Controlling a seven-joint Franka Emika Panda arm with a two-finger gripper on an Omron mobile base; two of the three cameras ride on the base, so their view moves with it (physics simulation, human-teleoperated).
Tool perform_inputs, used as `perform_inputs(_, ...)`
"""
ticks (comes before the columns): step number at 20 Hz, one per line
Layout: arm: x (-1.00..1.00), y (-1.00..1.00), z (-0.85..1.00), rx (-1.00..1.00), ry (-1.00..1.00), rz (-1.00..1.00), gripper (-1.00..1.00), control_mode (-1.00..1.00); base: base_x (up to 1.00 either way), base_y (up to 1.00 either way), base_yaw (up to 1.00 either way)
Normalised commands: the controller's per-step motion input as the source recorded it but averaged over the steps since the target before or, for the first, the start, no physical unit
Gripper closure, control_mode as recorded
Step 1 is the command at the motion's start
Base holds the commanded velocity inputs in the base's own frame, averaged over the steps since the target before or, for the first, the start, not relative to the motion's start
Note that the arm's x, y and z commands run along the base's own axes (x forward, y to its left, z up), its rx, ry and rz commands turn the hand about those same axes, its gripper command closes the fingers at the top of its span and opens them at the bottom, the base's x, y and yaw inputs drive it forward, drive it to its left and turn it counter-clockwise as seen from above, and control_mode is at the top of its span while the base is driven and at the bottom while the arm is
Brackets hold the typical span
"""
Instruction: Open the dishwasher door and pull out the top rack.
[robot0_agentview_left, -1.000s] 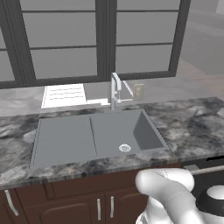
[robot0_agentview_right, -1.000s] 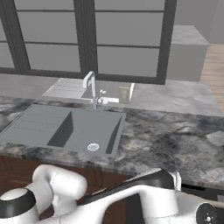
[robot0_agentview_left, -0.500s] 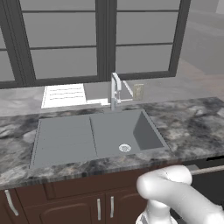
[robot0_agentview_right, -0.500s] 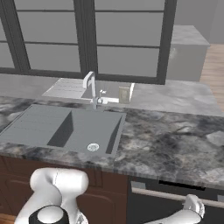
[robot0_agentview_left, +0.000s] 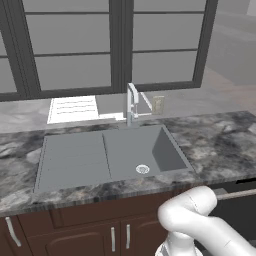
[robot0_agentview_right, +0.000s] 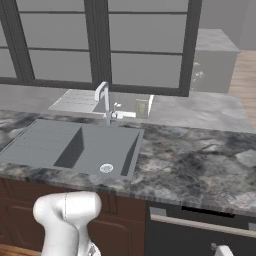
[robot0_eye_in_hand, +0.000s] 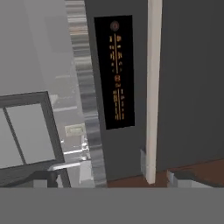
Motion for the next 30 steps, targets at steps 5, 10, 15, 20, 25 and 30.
perform_inputs(5, 0.63, -0.17, -0.31, 0.00, -0.10, 0.01, -1.00, -1.00, 0.00, 0.00, 0.00)
perform_inputs(10, 0.88, -0.09, -0.18, 0.00, -0.01, 0.00, -1.00, -1.00, 0.00, 0.00, 0.00)
perform_inputs(15, 1.00, -0.01, -0.58, 0.00, 0.00, -0.04, -1.00, -1.00, 0.00, 0.00, 0.00)
perform_inputs(20, 0.87, 0.00, -0.72, 0.00, 0.00, -0.07, -1.00, -1.00, 0.00, 0.00, 0.00)
perform_inputs(25, 0.61, 0.00, -0.69, 0.00, 0.00, -0.08, -1.00, -1.00, 0.00, 0.00, 0.00)
perform_inputs(30, 0.17, 0.00, -0.79, 0.00, -0.02, -0.04, -1.00, -1.00, 0.00, 0.00, 0.00)
